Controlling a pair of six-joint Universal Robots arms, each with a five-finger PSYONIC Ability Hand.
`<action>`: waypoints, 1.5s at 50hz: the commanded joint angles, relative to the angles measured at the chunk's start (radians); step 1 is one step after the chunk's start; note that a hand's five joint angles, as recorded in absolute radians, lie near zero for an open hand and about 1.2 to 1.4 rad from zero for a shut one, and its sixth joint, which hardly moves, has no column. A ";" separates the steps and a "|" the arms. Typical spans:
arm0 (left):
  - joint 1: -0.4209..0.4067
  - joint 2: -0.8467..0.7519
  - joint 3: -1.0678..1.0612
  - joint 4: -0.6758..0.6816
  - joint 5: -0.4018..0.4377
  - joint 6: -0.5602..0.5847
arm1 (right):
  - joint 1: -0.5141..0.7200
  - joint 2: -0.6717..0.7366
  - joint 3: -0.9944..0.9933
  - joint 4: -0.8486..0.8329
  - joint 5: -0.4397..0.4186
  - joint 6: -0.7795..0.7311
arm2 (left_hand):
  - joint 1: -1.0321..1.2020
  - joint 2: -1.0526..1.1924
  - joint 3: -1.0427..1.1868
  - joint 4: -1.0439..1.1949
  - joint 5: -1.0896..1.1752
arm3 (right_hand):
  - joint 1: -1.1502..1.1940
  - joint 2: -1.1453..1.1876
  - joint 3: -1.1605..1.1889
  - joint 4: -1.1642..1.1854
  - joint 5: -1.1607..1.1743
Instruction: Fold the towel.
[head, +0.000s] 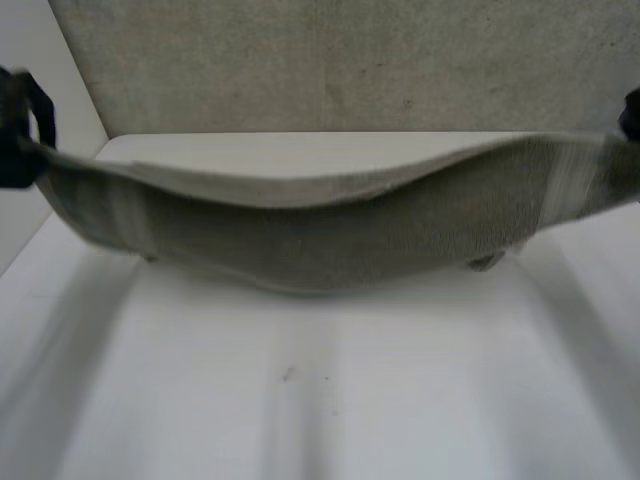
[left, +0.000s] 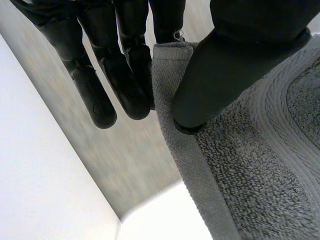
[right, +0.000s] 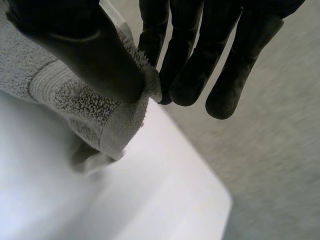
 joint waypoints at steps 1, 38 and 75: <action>-0.004 -0.266 -0.017 -0.006 -0.005 0.003 | 0.093 0.239 -0.019 0.068 0.071 -0.168 | 0.211 0.179 0.180 0.179 0.198 | 0.071 0.098 0.057 0.058 0.069; -0.154 -0.790 0.906 0.445 -0.145 -0.479 | 0.424 0.745 -0.852 -0.674 0.432 0.213 | 0.211 0.179 0.180 0.179 0.198 | 0.071 0.098 0.057 0.058 0.069; 0.053 -0.655 0.077 0.497 0.087 -0.112 | 0.259 0.504 0.025 -0.467 0.335 -0.071 | 0.211 0.179 0.180 0.179 0.198 | 0.071 0.098 0.057 0.058 0.069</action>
